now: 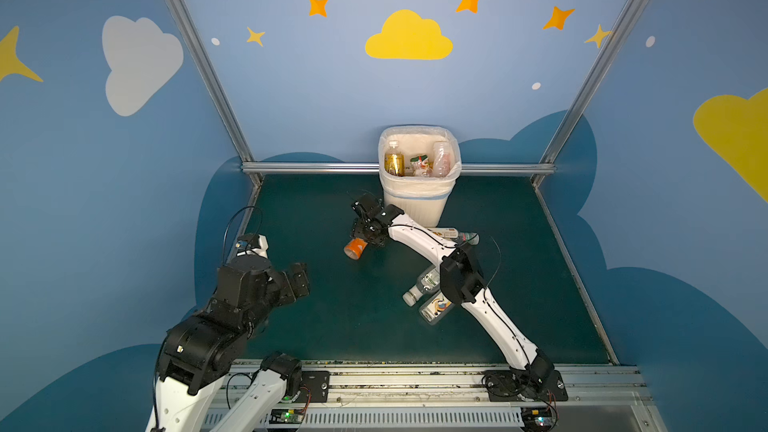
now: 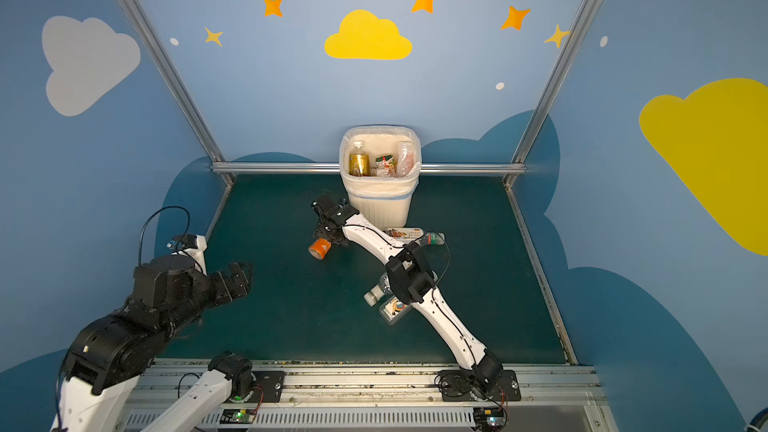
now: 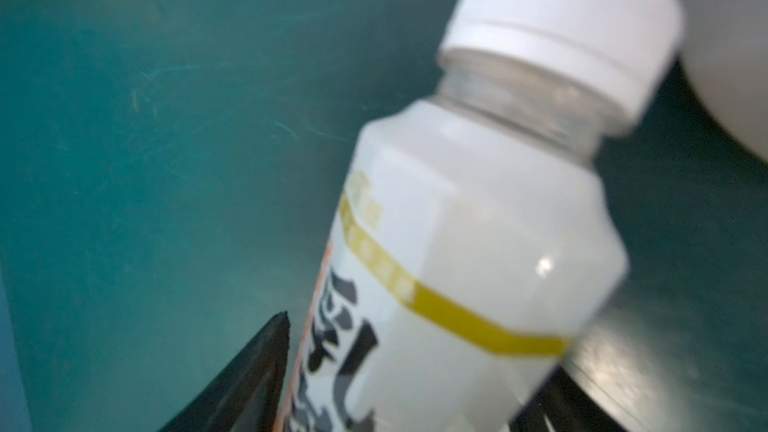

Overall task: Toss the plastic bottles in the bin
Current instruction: 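Lift the orange-white tea bottle with the right gripper and drop it into the bin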

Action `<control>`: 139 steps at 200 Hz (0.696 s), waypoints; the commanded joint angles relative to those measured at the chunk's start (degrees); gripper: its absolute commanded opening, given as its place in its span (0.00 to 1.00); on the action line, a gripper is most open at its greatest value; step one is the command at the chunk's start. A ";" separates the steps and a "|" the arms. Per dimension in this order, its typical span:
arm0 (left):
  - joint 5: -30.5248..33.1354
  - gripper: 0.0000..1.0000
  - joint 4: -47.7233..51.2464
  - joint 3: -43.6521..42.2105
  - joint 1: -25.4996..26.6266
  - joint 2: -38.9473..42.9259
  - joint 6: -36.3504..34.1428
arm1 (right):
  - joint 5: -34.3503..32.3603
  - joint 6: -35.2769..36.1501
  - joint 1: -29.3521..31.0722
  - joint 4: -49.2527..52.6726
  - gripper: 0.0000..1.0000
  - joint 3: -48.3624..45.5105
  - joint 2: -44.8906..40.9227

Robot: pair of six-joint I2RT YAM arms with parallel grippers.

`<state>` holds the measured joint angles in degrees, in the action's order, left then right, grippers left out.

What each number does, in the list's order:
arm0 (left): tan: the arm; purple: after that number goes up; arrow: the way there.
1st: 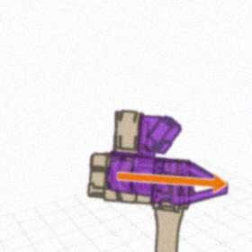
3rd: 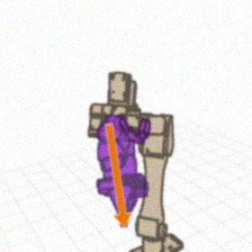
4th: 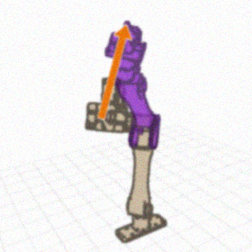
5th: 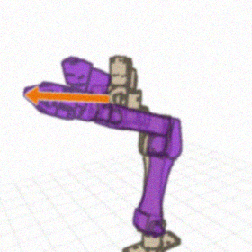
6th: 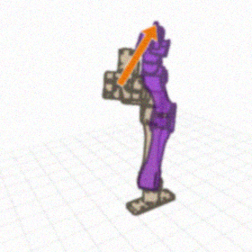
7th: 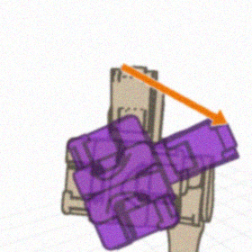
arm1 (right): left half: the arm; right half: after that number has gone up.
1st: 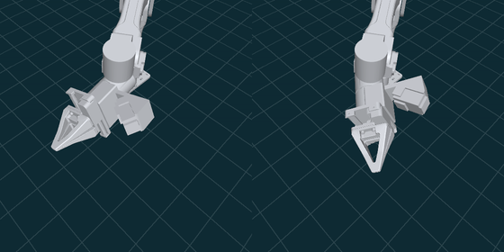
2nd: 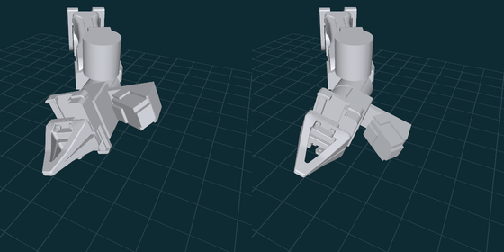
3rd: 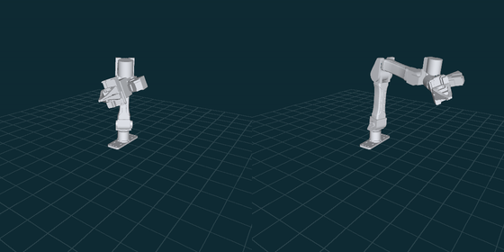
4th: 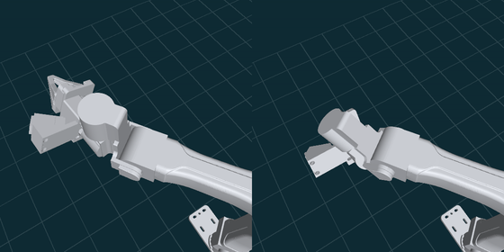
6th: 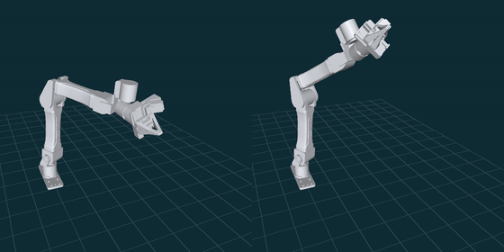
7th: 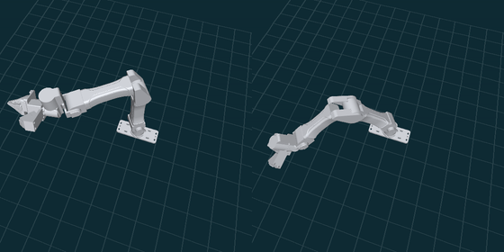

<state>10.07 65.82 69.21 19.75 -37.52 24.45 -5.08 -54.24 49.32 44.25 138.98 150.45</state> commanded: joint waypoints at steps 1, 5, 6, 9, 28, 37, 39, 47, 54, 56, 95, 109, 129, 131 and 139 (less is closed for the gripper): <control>-1.04 1.00 -1.38 0.03 -0.24 -0.78 -0.29 | -0.61 1.76 0.13 1.83 0.71 -6.94 -3.56; -1.24 1.00 -1.56 -0.12 -0.25 -0.87 -0.28 | -0.39 1.96 0.00 1.54 0.67 -7.91 -4.01; -1.30 1.00 -1.65 -0.17 -0.29 -0.88 -0.24 | -0.29 2.00 -0.05 1.45 0.66 -8.14 -4.06; -1.47 1.00 -1.86 -0.29 -0.25 -0.97 -0.20 | -0.17 2.14 -0.13 1.33 0.63 -8.72 -4.26; -2.47 1.00 -2.84 -0.94 -0.28 -1.41 -0.18 | 0.92 2.94 -0.36 1.18 0.52 -11.35 -5.43; -2.87 1.00 -3.30 -1.15 -0.26 -1.50 -0.02 | 1.33 3.45 -0.37 1.29 0.53 -12.11 -5.95; -2.91 1.00 -3.39 -1.18 -0.29 -1.57 -0.06 | 1.42 3.57 -0.30 1.28 0.53 -12.32 -6.09; -3.16 1.00 -3.66 -1.33 -0.24 -1.67 0.11 | 1.66 4.27 -0.23 1.35 0.53 -12.94 -6.61; -3.34 1.00 -3.76 -1.37 -0.24 -1.76 0.18 | 1.58 5.01 -0.11 1.39 0.53 -13.53 -7.35; -3.37 1.00 -3.84 -1.43 -0.26 -1.75 0.21 | 1.57 5.24 -0.04 1.48 0.53 -13.68 -7.58; -4.00 1.00 -4.51 -2.50 -0.29 -2.00 0.74 | 2.32 10.71 1.28 0.49 0.54 -19.29 -14.68; -4.55 1.00 -4.92 -3.06 -0.36 -2.49 1.04 | 3.35 12.56 1.88 -1.24 0.54 -22.85 -18.58; -5.71 1.00 -5.60 -3.64 -0.33 -3.45 1.56 | 4.40 14.83 2.86 -4.59 0.54 -28.76 -25.06; -5.79 1.00 -5.75 -3.73 -0.33 -3.58 1.61 | 4.49 15.10 2.95 -4.96 0.54 -29.31 -25.70; -6.25 1.00 -6.14 -3.97 -0.38 -4.14 1.82 | 4.71 15.90 3.31 -6.22 0.54 -31.49 -28.50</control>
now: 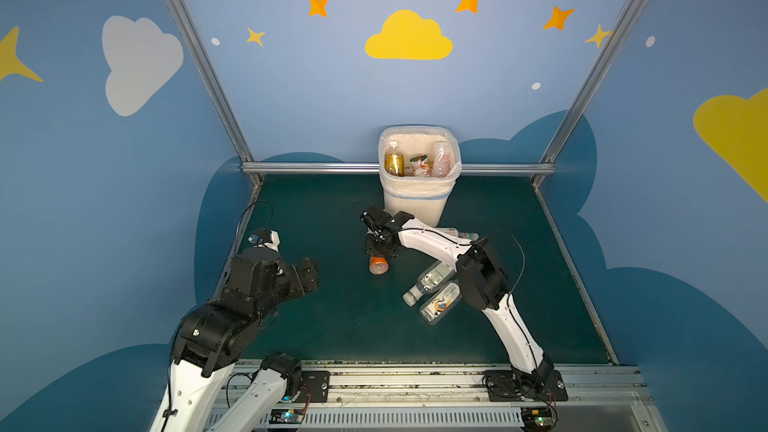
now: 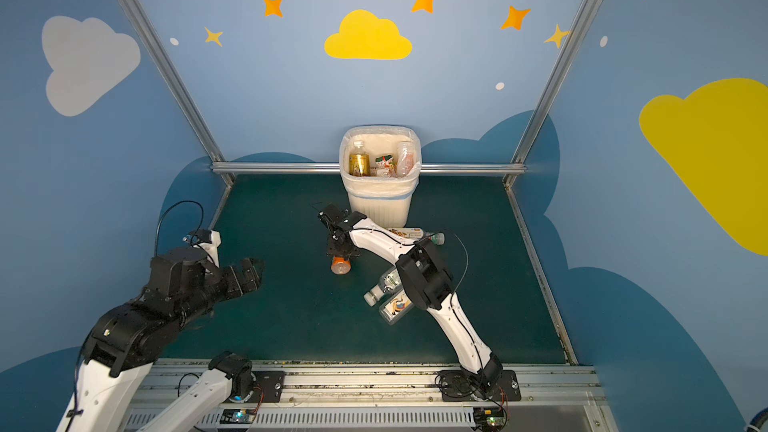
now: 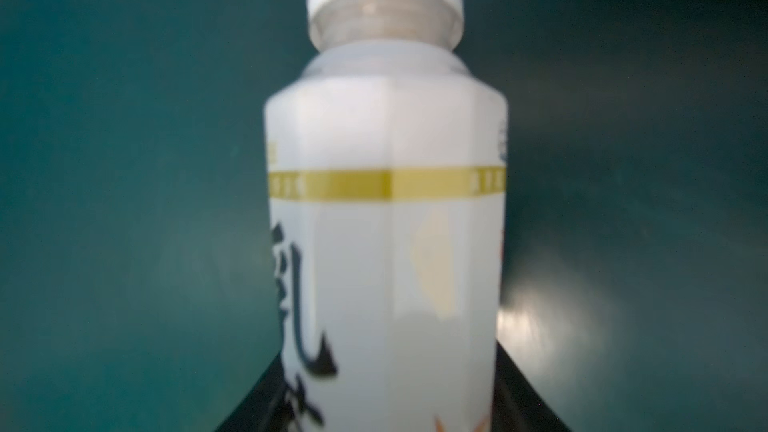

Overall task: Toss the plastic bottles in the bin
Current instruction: 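Lift the orange-white tea bottle with the right gripper and drop it into the bin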

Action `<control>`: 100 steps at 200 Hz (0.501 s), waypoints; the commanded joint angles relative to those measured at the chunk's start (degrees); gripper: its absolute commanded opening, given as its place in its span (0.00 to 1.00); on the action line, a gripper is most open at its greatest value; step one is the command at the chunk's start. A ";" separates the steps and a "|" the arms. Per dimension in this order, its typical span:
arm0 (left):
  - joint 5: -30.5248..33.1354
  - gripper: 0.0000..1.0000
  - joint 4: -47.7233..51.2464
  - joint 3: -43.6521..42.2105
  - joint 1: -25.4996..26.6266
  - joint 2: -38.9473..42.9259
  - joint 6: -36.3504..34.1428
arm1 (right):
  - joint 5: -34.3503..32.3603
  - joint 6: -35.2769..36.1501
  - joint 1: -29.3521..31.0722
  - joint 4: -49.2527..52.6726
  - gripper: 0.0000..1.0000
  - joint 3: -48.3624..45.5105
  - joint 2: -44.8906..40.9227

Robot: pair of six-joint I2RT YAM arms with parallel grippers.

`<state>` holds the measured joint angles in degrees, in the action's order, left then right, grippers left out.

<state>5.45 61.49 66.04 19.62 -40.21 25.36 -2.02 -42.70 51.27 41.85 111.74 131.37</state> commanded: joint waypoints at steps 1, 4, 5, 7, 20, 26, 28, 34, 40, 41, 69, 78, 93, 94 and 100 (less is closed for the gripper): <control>-1.70 1.00 -1.81 -0.81 -0.26 -1.50 0.86 | 1.70 4.50 1.42 -3.93 0.54 -4.48 -9.71; -1.94 1.00 -1.95 -0.88 -0.20 -1.69 0.91 | 1.91 4.85 1.46 -4.50 0.54 -5.34 -10.75; -2.03 1.00 -2.01 -0.90 -0.24 -1.79 0.96 | 1.92 5.01 1.55 -4.63 0.54 -5.54 -11.07; -2.14 1.00 -2.00 -0.95 -0.20 -1.93 0.99 | 2.04 5.24 1.62 -4.99 0.54 -6.09 -11.89; -3.09 1.00 -2.51 -1.09 -0.27 -3.02 1.09 | 2.34 7.14 2.23 -7.23 0.54 -9.16 -16.52; -3.61 1.00 -2.69 -1.19 -0.28 -3.57 1.17 | 2.57 8.12 2.54 -8.30 0.54 -10.49 -18.67; -3.72 1.00 -2.80 -1.23 -0.30 -3.72 1.18 | 2.66 8.43 2.59 -8.65 0.54 -10.87 -19.37; -4.16 1.00 -3.13 -1.31 -0.28 -4.20 1.16 | 3.00 9.37 2.76 -9.63 0.54 -11.99 -21.54; -4.53 1.00 -3.49 -1.40 -0.28 -4.54 1.21 | 3.21 10.30 2.91 -10.41 0.54 -12.93 -23.70; -4.60 1.00 -3.58 -1.42 -0.28 -4.63 1.24 | 3.23 10.46 2.98 -10.48 0.54 -13.07 -23.97; -5.41 1.00 -5.54 -1.44 -0.37 -6.08 1.14 | -0.09 16.16 4.20 -12.62 0.54 -16.02 -35.01; -5.30 1.00 -5.97 -1.21 -0.41 -6.75 0.93 | -3.35 19.05 4.89 -14.38 0.55 -17.16 -39.31; -5.19 1.00 -6.38 -0.68 -0.60 -8.04 0.35 | -9.80 24.23 6.05 -19.65 0.57 -19.67 -46.18; -5.19 1.00 -6.43 -0.62 -0.57 -8.13 0.32 | -10.26 24.72 6.09 -20.02 0.57 -19.92 -46.68; -5.10 1.00 -6.55 -0.33 -0.54 -8.62 0.06 | -12.42 27.05 6.29 -22.81 0.57 -20.93 -49.18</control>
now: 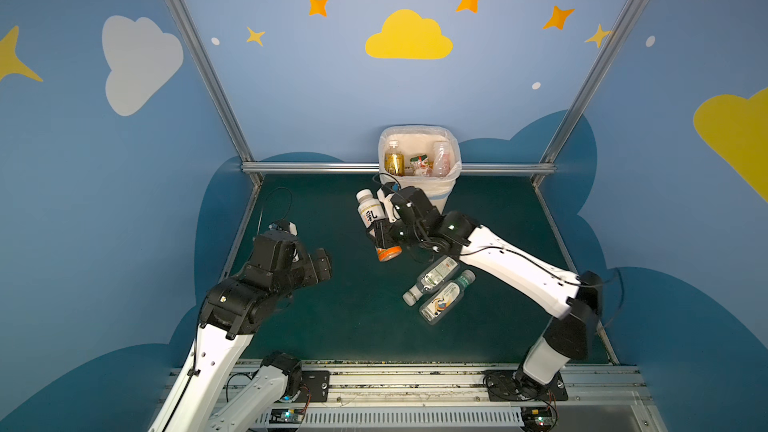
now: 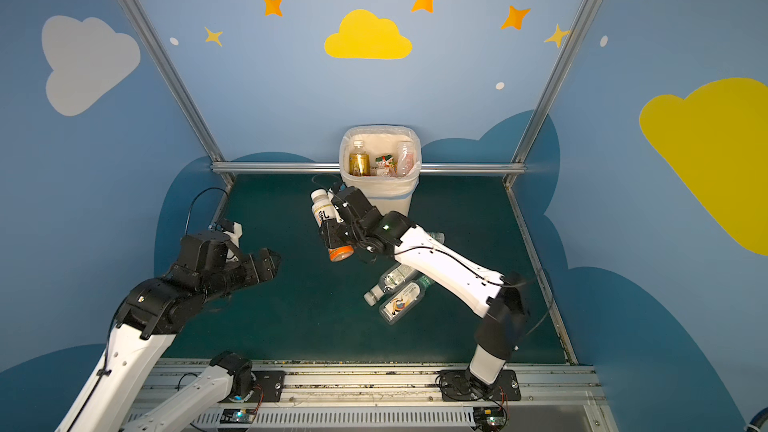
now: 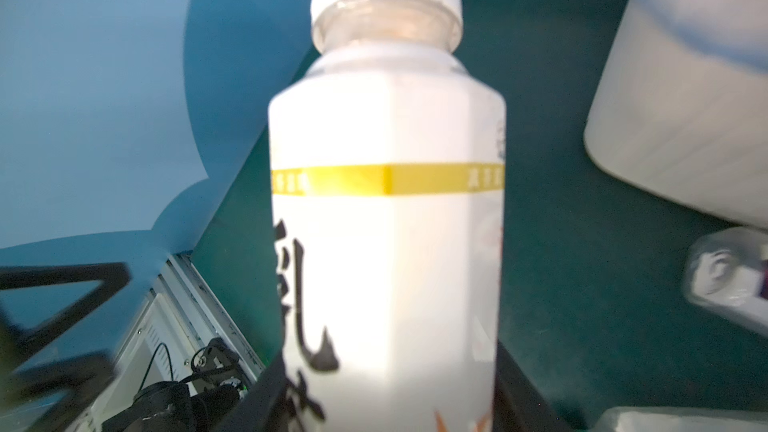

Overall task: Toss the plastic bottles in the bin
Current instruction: 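Lift the orange-white tea bottle with the right gripper and drop it into the bin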

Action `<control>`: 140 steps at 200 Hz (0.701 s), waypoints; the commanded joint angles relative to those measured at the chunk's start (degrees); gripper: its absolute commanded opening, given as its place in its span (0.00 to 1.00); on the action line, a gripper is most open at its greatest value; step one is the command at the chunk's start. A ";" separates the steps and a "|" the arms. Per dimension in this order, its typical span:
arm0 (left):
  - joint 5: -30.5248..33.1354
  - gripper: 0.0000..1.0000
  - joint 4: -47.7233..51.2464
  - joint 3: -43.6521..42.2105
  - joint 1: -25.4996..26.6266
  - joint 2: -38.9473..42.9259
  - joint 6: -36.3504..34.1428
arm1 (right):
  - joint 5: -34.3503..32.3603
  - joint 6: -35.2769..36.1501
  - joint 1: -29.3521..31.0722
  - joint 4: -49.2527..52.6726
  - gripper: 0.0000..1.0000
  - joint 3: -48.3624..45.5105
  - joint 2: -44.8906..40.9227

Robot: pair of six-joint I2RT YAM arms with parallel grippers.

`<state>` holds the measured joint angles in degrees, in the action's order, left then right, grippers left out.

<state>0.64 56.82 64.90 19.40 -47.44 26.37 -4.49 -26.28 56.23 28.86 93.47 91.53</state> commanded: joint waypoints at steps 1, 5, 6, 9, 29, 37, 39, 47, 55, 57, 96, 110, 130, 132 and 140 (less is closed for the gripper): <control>-0.29 1.00 -1.88 0.87 -0.32 -1.49 -0.96 | -10.24 10.99 1.38 -10.20 0.57 -2.80 -9.70; -0.17 1.00 -1.97 1.08 -0.40 -1.86 -1.11 | -11.30 12.59 1.40 -11.79 0.58 -3.37 -11.15; -0.14 1.00 -2.01 1.14 -0.41 -1.95 -1.13 | -11.62 13.07 1.42 -12.15 0.57 -3.51 -11.61; -0.12 1.00 -2.06 1.33 -0.39 -2.10 -1.21 | -12.42 14.24 1.43 -13.50 0.58 -3.89 -12.52; 0.62 1.00 -2.75 2.32 -0.56 -3.23 -1.63 | -17.58 23.31 0.98 -21.40 0.60 -5.83 -16.53; 0.92 1.00 -3.05 2.65 -0.66 -3.49 -1.72 | -18.72 26.05 0.04 -22.89 0.63 -5.19 -16.52; 1.00 1.00 -3.03 2.74 -0.61 -3.61 -1.77 | -18.78 26.58 -0.28 -23.13 0.64 -4.87 -16.37; 1.27 1.00 -3.20 3.23 -0.71 -3.95 -1.91 | -18.23 28.03 -2.10 -23.38 0.65 -3.10 -15.33; 1.45 1.00 -3.33 3.70 -0.72 -4.45 -1.98 | -17.01 28.71 -4.56 -23.15 0.66 -0.57 -13.47; 1.53 1.00 -3.30 3.79 -0.75 -4.49 -2.04 | -16.77 28.73 -5.27 -22.97 0.66 0.15 -12.93; 1.85 1.00 -3.44 6.10 -1.20 -7.03 -2.33 | -8.91 26.28 -20.73 -8.26 0.64 31.20 12.13; 1.32 1.00 -4.17 6.26 -1.29 -7.53 -2.03 | -7.29 25.41 -24.64 3.06 0.65 53.99 27.05; 1.18 1.00 -3.19 7.07 -1.41 -7.97 -1.69 | -9.08 24.65 -26.07 17.10 0.89 83.72 43.71; 1.28 1.00 -3.11 7.14 -1.45 -7.95 -1.63 | -9.16 24.75 -26.14 17.65 0.91 84.86 44.32; 1.67 1.00 -2.73 7.04 -1.41 -7.77 -1.42 | -9.44 24.80 -26.21 18.64 0.93 85.63 44.49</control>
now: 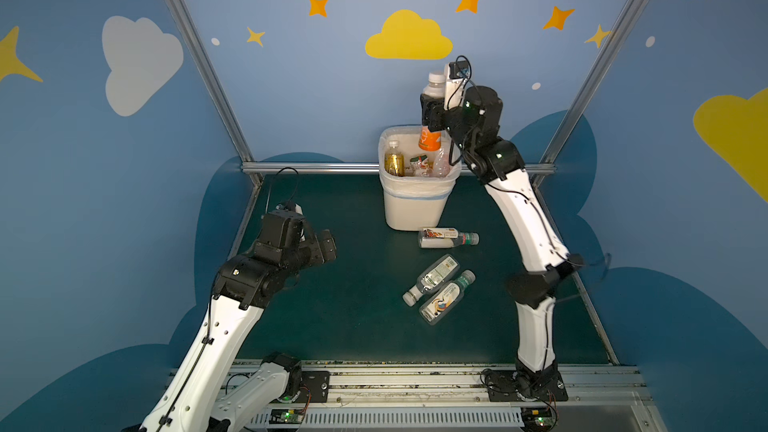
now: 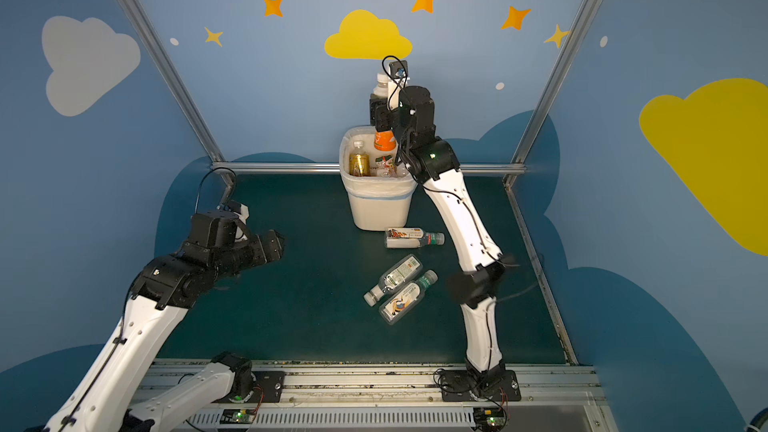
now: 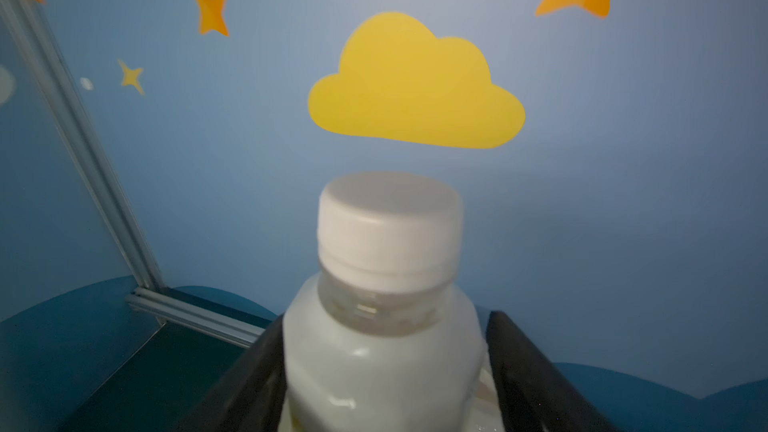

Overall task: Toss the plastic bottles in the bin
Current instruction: 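Lift the orange-white tea bottle with the right gripper and drop it into the bin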

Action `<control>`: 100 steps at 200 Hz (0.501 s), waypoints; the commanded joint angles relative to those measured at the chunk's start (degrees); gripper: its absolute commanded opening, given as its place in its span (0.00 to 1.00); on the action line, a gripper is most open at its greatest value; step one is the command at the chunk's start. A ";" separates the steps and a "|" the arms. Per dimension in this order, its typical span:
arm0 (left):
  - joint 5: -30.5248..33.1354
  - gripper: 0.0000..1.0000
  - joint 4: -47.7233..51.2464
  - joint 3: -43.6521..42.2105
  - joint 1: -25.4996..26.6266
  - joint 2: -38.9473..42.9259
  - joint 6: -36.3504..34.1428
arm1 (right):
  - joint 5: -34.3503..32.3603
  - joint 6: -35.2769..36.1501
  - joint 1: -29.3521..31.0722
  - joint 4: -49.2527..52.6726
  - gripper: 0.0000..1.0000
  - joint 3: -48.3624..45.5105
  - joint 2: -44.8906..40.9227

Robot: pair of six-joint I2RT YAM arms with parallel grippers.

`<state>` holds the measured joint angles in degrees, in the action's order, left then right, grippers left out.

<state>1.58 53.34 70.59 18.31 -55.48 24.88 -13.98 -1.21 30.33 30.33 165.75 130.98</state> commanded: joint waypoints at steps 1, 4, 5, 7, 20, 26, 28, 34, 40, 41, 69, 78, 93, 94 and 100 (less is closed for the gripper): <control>0.76 1.00 0.77 1.33 -0.30 0.32 0.07 | 0.03 -0.32 -0.29 17.20 0.93 13.18 4.88; 0.89 1.00 0.86 1.27 -0.37 0.56 0.14 | 0.01 -0.56 -0.27 17.16 0.93 12.02 4.03; 0.93 1.00 0.92 1.24 -0.41 0.51 0.11 | 0.00 -0.64 -0.31 17.11 0.93 11.64 3.76; 1.02 1.00 1.00 1.18 -0.45 0.65 0.17 | 0.00 -0.81 -0.35 16.95 0.93 10.37 2.92; 1.52 1.00 1.61 0.74 -0.41 1.04 0.38 | 1.63 -2.29 -0.82 12.53 0.93 -1.85 -4.79; 1.64 1.00 1.93 0.63 -0.37 1.10 0.65 | 2.35 -3.00 -1.09 8.23 0.93 -10.45 -9.85; 1.66 1.00 1.98 0.61 -0.37 1.09 0.68 | 2.44 -3.14 -1.13 6.21 0.93 -13.37 -11.53; 1.60 1.00 2.03 0.44 -0.38 1.12 0.92 | 2.70 -3.56 -1.30 -1.15 0.93 -20.82 -16.81; 1.37 1.00 1.91 0.27 -0.43 1.19 1.12 | 2.77 -3.85 -1.45 -6.92 0.93 -29.32 -21.40; 1.34 1.00 1.88 0.22 -0.49 1.27 1.17 | 2.75 -3.91 -1.47 -7.59 0.93 -30.34 -21.96; -0.82 1.00 -0.54 -0.70 -0.48 0.49 2.34 | 2.86 -5.88 -2.93 -7.10 0.93 -38.28 -29.68; -1.87 1.00 -1.40 -0.86 -0.40 -0.11 2.66 | 3.12 -6.29 -3.33 -4.28 0.92 -38.04 -30.74; -4.06 1.00 -2.42 -0.98 -0.42 -1.69 3.05 | 4.30 -7.71 -4.33 -1.55 0.92 -40.08 -33.23; -4.18 1.00 -2.48 -0.98 -0.40 -1.84 3.06 | 4.43 -7.95 -4.36 -1.39 0.92 -40.25 -33.50; -4.90 1.00 -2.62 -0.90 -0.29 -2.39 3.27 | 5.02 -8.93 -4.86 -0.58 0.92 -41.80 -34.85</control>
<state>0.16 52.64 70.26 18.02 -55.88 27.00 -11.05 -6.50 26.89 28.10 127.26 99.15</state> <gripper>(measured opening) 0.997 0.924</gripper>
